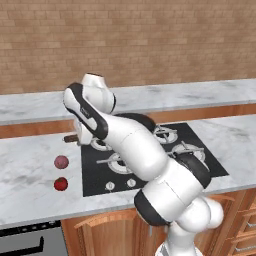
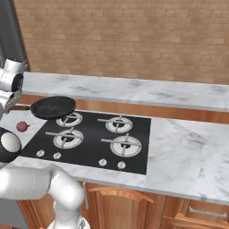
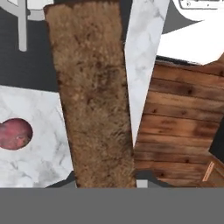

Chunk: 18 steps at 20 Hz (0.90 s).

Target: Place the pan on the front right burner on the stove. Then place the tomato and the onion in the pan and turn on the front right burner.

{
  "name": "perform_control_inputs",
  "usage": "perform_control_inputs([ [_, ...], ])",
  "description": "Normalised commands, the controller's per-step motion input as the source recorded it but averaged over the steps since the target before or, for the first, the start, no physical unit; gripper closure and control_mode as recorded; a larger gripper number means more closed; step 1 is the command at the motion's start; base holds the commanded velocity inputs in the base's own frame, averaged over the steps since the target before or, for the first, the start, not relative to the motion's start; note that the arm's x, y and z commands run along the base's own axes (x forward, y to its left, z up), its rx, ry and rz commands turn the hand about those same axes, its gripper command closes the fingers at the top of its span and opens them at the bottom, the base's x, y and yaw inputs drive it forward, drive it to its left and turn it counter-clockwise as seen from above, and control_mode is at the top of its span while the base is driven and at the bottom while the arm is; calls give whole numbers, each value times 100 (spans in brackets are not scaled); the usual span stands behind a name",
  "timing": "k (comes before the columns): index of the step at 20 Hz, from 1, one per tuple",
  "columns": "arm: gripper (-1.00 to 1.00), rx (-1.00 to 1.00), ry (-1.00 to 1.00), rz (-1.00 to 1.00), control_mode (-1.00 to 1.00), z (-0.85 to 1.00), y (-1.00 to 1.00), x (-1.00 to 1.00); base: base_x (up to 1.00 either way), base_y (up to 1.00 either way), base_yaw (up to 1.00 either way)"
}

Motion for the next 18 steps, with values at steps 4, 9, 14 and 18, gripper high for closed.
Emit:
perform_control_inputs([
  [4, 100, -1, -4, -26, -100, 5, -54, 0, 0, 0, 0],
  [9, 100, 0, 0, -13, -100, 2, -72, 0, 0, 0, 0],
  [14, 100, 0, 0, -5, -100, 0, -78, 6, 0, 0, 0],
  [18, 100, 0, 0, -1, -100, 0, -65, 8, 0, 0, 0],
])
